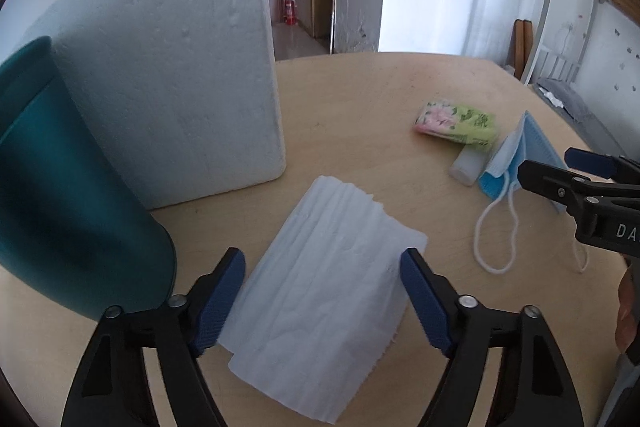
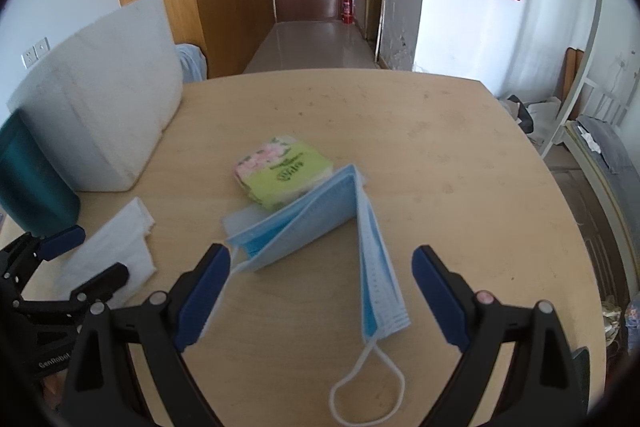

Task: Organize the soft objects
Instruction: 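Grasp the white cloth with the left tool while the right tool grasps the blue mask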

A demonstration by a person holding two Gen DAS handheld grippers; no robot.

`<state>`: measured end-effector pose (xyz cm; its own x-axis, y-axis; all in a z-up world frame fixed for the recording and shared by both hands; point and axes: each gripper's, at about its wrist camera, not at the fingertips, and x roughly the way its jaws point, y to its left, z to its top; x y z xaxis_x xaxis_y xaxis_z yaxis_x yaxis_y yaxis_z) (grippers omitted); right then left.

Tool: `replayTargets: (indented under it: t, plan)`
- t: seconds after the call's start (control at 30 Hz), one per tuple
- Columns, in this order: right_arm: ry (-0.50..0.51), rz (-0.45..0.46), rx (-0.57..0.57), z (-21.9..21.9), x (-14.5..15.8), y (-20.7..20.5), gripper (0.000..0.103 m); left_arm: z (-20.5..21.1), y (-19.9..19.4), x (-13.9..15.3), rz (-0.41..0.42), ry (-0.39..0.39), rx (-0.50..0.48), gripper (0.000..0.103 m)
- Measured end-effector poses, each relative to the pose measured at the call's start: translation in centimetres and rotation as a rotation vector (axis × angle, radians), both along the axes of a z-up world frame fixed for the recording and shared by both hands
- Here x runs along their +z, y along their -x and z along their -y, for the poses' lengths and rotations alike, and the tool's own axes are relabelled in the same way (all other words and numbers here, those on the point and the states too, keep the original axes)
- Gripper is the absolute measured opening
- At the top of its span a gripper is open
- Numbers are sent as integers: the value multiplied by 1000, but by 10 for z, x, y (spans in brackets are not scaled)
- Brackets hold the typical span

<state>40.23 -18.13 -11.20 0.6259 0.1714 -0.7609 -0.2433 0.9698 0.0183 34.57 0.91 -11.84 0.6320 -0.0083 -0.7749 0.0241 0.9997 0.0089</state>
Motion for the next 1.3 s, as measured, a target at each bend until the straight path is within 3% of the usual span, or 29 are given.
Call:
replayTargets:
  t: [0.2,0.33,0.4,0.47,0.57,0.67,0.93,1.3]
  plan:
    - [-5,13,-36,12,2,1,94,-1,3,0,-1,-1,-8,54]
    - [-22,3,-56,18,0,-3,94,-1,5,4,4,6,-9,33]
    - [-16,-7,-53,16,-3,-6,80,0,6,5,5,9,-12,27]
    - [-30,-29,-41,15,-6,-9,55,1,6,4,6,10,-19,19]
    - [-41,-46,-46,17,-10,-11,33,2,8,2,7,12,-26,16]
    - [-71,-43,-54,21,-7,-10,18,-1,9,3,9,24,-24,11]
    - [-100,-25,-63,23,-2,-6,8,0,18,6,22,29,-44,9]
    - [-131,43,-64,23,22,17,8,1,36,24,70,50,-55,9]
